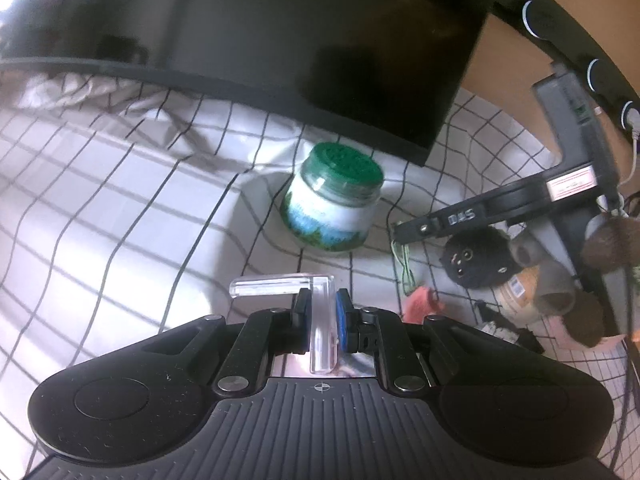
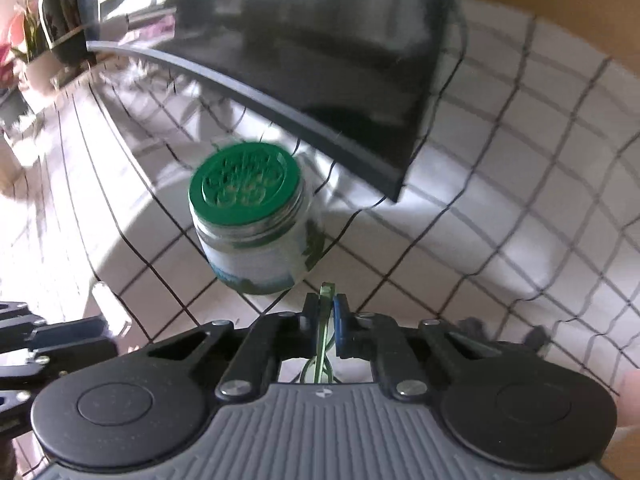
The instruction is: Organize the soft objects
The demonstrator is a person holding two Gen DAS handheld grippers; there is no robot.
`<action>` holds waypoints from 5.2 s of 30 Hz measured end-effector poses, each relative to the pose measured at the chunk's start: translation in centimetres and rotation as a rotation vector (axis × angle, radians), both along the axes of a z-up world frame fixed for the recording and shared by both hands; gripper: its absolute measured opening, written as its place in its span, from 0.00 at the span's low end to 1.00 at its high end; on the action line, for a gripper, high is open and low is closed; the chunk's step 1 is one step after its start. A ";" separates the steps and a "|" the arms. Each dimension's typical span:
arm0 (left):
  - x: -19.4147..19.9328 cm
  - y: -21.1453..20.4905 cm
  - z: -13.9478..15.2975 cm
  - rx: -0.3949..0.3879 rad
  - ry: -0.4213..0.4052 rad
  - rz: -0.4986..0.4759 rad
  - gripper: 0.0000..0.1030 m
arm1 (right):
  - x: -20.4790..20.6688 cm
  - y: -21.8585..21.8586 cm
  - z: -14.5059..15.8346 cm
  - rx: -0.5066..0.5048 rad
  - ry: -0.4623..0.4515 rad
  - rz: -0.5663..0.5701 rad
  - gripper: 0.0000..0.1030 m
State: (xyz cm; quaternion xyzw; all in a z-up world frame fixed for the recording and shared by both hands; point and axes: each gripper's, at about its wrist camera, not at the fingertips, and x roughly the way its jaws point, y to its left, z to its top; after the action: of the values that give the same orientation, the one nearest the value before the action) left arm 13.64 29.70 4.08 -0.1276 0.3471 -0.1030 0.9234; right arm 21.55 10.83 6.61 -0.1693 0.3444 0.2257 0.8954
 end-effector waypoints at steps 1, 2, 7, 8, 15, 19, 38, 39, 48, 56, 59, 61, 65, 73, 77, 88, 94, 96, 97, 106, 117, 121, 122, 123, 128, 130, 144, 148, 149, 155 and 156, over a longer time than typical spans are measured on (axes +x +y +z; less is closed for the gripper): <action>0.1 -0.3 0.3 0.007 -0.008 -0.004 0.14 | -0.3 -0.5 0.6 0.011 -0.010 -0.001 0.07; 0.2 -0.6 0.7 0.015 -0.020 -0.008 0.14 | -0.6 -0.9 1.2 0.026 -0.020 -0.002 0.07; 0.8 -2.3 2.8 0.061 -0.072 -0.039 0.14 | -2.6 -3.5 4.6 0.102 -0.080 -0.009 0.07; 1.0 -2.8 3.4 0.076 -0.087 -0.047 0.14 | -3.1 -4.1 5.4 0.115 -0.095 -0.012 0.07; 3.4 -6.1 7.8 0.175 -0.215 -0.120 0.14 | -5.4 -8.4 10.7 0.190 -0.201 -0.045 0.07; 5.0 -8.5 10.0 0.204 -0.266 -0.157 0.14 | -7.2 -11.6 13.5 0.221 -0.275 -0.078 0.07; 10.2 -32.4 10.9 -0.100 -0.090 -0.679 0.16 | -13.3 -31.2 14.8 0.240 -0.346 -0.480 0.07; 10.9 -33.3 10.0 -0.108 -0.014 -0.669 0.16 | -13.0 -31.8 14.2 0.233 -0.321 -0.494 0.07; 9.4 -35.7 7.1 0.085 0.008 -0.655 0.16 | -12.8 -34.6 8.9 0.234 -0.250 -0.583 0.42; 6.4 -27.1 9.2 0.010 -0.084 -0.498 0.16 | -17.3 -31.9 5.6 0.243 -0.306 -0.469 0.68; 4.8 -22.6 8.5 0.001 -0.100 -0.386 0.16 | -19.2 -29.7 3.4 0.206 -0.291 -0.389 0.70; 3.8 -19.9 7.6 0.013 -0.084 -0.318 0.16 | -20.0 -27.9 1.7 0.180 -0.264 -0.340 0.70; 1.5 -15.9 4.7 0.067 -0.019 -0.258 0.16 | -20.5 -24.8 -1.0 0.168 -0.187 -0.279 0.70; -2.0 -12.5 0.2 0.237 0.077 -0.194 0.16 | -19.7 -19.0 -1.9 0.092 -0.213 -0.162 0.72; -2.3 -9.4 0.4 0.264 0.080 -0.092 0.16 | -18.6 -16.5 -1.4 0.108 -0.206 -0.103 0.73; -3.7 -1.7 4.5 0.082 -0.060 0.100 0.16 | -14.2 -10.2 -3.3 0.087 -0.138 -0.068 0.76; -2.9 -2.0 2.7 0.120 0.041 0.101 0.16 | -13.3 -12.4 -4.3 0.164 -0.055 -0.150 0.76; -2.6 -1.2 1.7 0.093 0.088 0.148 0.16 | -13.5 -13.1 -4.3 0.180 -0.047 -0.165 0.76; -2.4 -0.8 1.1 0.063 0.116 0.165 0.16 | -13.6 -13.4 -4.3 0.184 -0.047 -0.171 0.76; -0.2 -2.8 -1.6 0.097 0.186 0.096 0.17 | -14.4 -12.4 -3.8 0.154 -0.079 -0.122 0.76; -0.3 -4.5 -1.8 0.155 0.172 -0.060 0.23 | -14.9 -10.7 -3.4 0.114 -0.110 -0.044 0.78; -0.3 -5.2 -1.7 0.207 0.162 -0.075 0.27 | -14.8 -10.1 -3.5 0.096 -0.119 -0.033 0.78; -0.3 -5.2 -1.7 0.214 0.161 -0.081 0.27 | -14.8 -10.0 -3.5 0.091 -0.119 -0.033 0.78; -0.4 -5.1 -1.6 0.216 0.163 -0.085 0.27 | -14.8 -9.9 -3.6 0.085 -0.121 -0.035 0.78; -0.4 -4.8 -1.8 0.176 0.189 -0.083 0.27 | -14.7 -10.0 -4.4 0.054 -0.117 -0.044 0.78; -0.4 -5.3 -1.8 0.203 0.185 -0.087 0.27 | -14.7 -9.8 -4.6 0.045 -0.118 -0.040 0.78; -3.4 -1.9 -0.5 0.224 0.143 0.013 0.09 | -15.5 -11.1 -4.7 -0.223 -0.257 -0.138 0.78; -4.3 -0.3 0.7 0.238 0.107 0.053 0.09 | -17.2 -9.9 -0.9 -0.003 -0.212 -0.018 0.79; -4.4 0.1 0.9 0.245 0.092 0.051 0.09 | -17.4 -9.2 -0.2 0.049 -0.199 0.018 0.81; -3.6 3.5 1.1 0.196 0.025 -0.035 0.09 | -15.7 -2.2 -1.3 0.112 -0.168 -0.006 0.82; -3.2 4.3 1.5 0.180 0.011 -0.060 0.09 | -15.1 -1.0 -2.0 0.102 -0.148 -0.015 0.82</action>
State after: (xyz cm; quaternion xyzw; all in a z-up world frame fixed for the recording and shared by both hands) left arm 10.47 34.03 5.58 -0.0343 0.3639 -0.0984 0.9256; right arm 6.44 9.85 4.59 -0.1371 0.2665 0.2231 0.9276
